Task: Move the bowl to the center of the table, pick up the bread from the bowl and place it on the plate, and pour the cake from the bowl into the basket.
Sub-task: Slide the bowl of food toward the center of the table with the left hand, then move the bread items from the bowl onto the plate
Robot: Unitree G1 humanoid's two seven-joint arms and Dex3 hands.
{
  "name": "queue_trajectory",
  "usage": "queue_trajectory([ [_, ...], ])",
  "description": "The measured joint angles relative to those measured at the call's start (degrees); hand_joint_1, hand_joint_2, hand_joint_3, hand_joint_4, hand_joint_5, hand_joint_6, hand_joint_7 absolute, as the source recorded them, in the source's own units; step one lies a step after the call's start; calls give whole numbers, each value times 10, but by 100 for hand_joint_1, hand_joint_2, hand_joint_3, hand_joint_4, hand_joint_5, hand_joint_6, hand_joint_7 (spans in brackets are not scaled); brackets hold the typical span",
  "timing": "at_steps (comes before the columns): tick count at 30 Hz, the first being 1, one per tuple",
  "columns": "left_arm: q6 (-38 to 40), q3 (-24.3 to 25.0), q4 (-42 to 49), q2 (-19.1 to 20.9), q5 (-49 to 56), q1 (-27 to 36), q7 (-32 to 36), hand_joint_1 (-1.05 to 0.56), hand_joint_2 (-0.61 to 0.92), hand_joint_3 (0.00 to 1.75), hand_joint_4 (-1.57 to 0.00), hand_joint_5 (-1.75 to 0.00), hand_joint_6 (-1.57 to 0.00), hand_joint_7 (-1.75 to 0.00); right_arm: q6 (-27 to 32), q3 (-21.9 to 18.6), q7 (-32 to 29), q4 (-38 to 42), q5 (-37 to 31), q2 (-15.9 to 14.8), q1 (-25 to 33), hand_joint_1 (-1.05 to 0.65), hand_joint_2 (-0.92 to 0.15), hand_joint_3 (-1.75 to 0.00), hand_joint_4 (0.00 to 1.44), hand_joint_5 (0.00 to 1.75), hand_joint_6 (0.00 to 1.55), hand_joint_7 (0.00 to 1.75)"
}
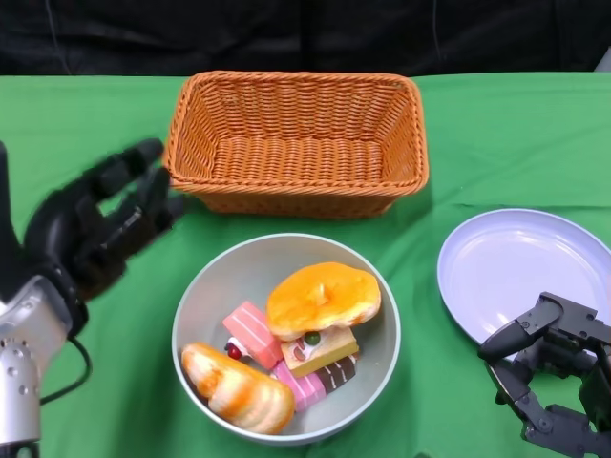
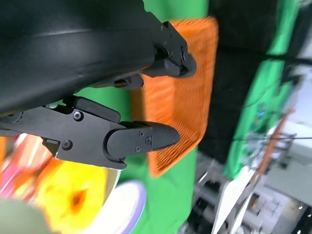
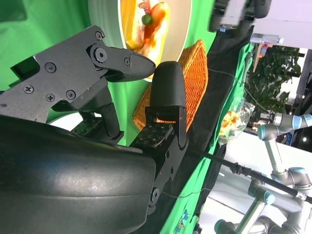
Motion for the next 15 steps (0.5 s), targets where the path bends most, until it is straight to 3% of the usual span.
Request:
queue_trajectory([
  [6, -53, 3, 18, 12, 11, -1, 2, -30, 92, 40, -54, -29, -55, -12, 0, -1, 1, 1, 1, 0, 0, -18, -61, -73, 81, 156, 80, 111],
  [7, -78, 0, 31, 13, 18, -1, 1, -19, 92, 39, -72, -44, -78, -22, 0, -1, 1, 1, 1, 0, 0, -17, -61, -73, 80, 155, 80, 111],
  [8, -122, -2, 53, 15, 30, -1, -3, -13, 92, 35, -80, -64, -96, -28, 0, -1, 2, 1, 1, 0, 0, -17, -61, -74, 80, 154, 80, 110],
  [9, -168, -4, 77, 18, 44, -1, -6, -11, 92, 34, -83, -71, -102, -30, -1, -1, 2, 2, 1, 0, 1, -17, -61, -74, 80, 153, 80, 109],
  [10, -213, -6, 102, 23, 58, -2, -10, -10, 92, 33, -84, -75, -105, -31, -3, -1, 3, 2, 1, 0, 2, -17, -61, -74, 80, 152, 80, 109],
  [11, -259, -8, 128, 28, 69, -2, -16, -7, 90, 39, -81, -102, -106, -44, -5, -2, 3, 3, 1, -1, 2, -18, -61, -76, 76, 147, 77, 104],
  [12, -300, -9, 152, 31, 79, -2, -23, -6, 88, 43, -79, -113, -100, -61, -7, -3, 5, 2, 1, -2, 3, -18, -60, -76, 75, 144, 76, 102],
  [15, -436, -11, 238, 45, 100, -8, -55, -5, 85, 49, -76, -125, -91, -82, -19, -7, 9, 0, 1, -8, 7, -18, -60, -78, 74, 142, 76, 99],
])
